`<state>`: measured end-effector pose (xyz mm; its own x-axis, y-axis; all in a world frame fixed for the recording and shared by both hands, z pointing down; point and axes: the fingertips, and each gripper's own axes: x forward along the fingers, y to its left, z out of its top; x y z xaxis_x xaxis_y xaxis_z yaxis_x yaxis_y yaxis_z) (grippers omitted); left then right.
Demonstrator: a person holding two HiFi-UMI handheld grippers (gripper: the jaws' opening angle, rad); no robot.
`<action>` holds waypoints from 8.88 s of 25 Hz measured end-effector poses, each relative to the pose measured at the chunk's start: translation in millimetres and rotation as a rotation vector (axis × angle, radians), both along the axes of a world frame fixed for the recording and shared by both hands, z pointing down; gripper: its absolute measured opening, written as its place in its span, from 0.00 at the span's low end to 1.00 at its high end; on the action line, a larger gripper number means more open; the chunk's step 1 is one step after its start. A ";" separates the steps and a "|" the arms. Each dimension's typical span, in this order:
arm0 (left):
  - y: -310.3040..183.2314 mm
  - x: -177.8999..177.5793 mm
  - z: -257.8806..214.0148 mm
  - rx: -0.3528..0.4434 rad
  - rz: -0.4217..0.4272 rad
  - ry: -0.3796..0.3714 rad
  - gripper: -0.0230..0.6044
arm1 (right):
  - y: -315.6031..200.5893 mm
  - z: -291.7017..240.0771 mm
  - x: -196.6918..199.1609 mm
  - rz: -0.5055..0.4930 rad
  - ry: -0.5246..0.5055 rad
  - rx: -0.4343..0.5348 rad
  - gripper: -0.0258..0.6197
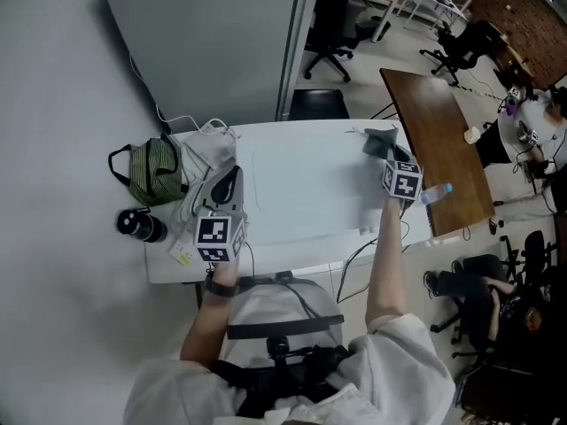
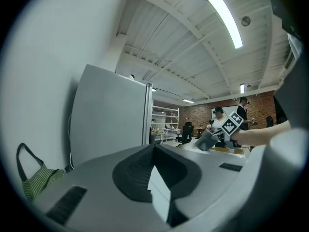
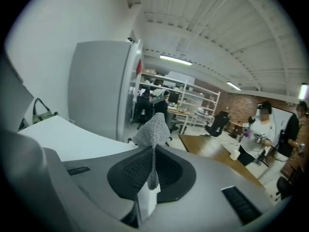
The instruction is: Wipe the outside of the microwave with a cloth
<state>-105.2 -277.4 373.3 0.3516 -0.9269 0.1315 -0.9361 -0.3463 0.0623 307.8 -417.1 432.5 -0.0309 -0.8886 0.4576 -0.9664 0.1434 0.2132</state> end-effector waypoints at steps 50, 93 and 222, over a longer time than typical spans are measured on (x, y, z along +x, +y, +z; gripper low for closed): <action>32.3 -10.7 34.8 -0.066 -0.006 0.005 0.08 | 108.3 32.1 -128.2 -0.237 -0.167 -0.073 0.07; 111.2 24.9 48.3 -0.150 -0.217 -0.069 0.08 | 270.9 17.9 -313.7 -0.813 -0.392 -0.048 0.07; 185.9 -256.3 131.0 -0.157 -0.569 0.152 0.08 | 232.0 132.4 -511.3 -1.919 1.287 -1.031 0.07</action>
